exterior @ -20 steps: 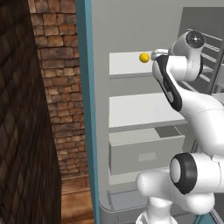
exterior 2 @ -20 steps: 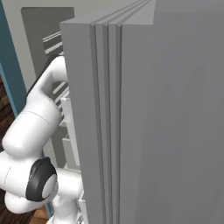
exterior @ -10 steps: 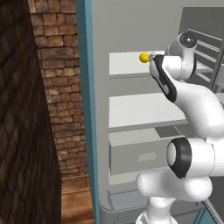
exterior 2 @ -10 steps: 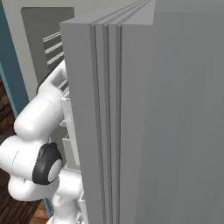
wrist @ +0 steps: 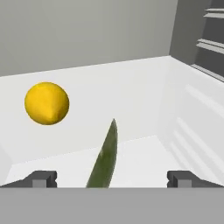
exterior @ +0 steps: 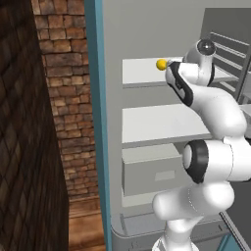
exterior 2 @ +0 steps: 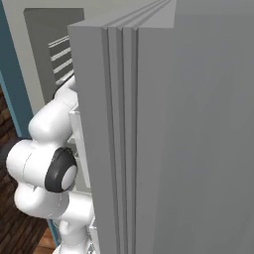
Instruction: Take the lemon wedge from the fridge and place it on the plate with fish on the dining counter.
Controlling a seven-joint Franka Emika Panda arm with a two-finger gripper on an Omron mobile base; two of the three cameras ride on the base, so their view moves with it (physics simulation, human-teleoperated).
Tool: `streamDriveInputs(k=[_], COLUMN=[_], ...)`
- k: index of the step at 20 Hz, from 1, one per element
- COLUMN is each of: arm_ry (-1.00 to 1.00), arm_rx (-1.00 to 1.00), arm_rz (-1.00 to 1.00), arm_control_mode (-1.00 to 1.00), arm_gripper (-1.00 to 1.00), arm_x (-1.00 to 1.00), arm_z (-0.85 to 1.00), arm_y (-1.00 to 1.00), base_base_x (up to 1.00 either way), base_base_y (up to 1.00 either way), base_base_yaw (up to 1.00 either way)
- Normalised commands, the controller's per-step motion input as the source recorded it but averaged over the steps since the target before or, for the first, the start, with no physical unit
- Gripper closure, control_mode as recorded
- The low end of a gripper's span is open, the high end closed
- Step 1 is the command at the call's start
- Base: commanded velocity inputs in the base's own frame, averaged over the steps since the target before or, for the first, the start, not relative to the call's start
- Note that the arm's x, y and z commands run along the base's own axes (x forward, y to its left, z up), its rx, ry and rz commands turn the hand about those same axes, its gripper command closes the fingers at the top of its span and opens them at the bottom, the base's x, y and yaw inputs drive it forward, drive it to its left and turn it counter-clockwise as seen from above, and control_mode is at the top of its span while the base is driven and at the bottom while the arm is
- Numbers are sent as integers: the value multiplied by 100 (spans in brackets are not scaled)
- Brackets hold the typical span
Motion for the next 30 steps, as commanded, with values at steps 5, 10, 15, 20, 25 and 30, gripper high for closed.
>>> streamDriveInputs(k=[5, 10, 15, 20, 25, 30], arm_ry=[1, 2, 6, 5, 2, 0], arm_rx=[0, 1, 5, 2, 0, 0], arm_rz=[-4, -2, 0, 0, 0, 0], arm_control_mode=[-100, -100, -100, -100, -100, -100], arm_gripper=[-100, -100, -100, 100, 100, 100], arm_x=[47, 36, 26, -1, 7, 0], arm_z=[-1, -12, -18, -29, -13, 0], arm_y=[0, 0, 0, 0, 0, 0], base_base_x=[0, 0, 0, 0, 0, 0], base_base_y=[0, 0, 0, 0, 0, 0], base_base_yaw=[0, 0, 0, 0, 0, 0])
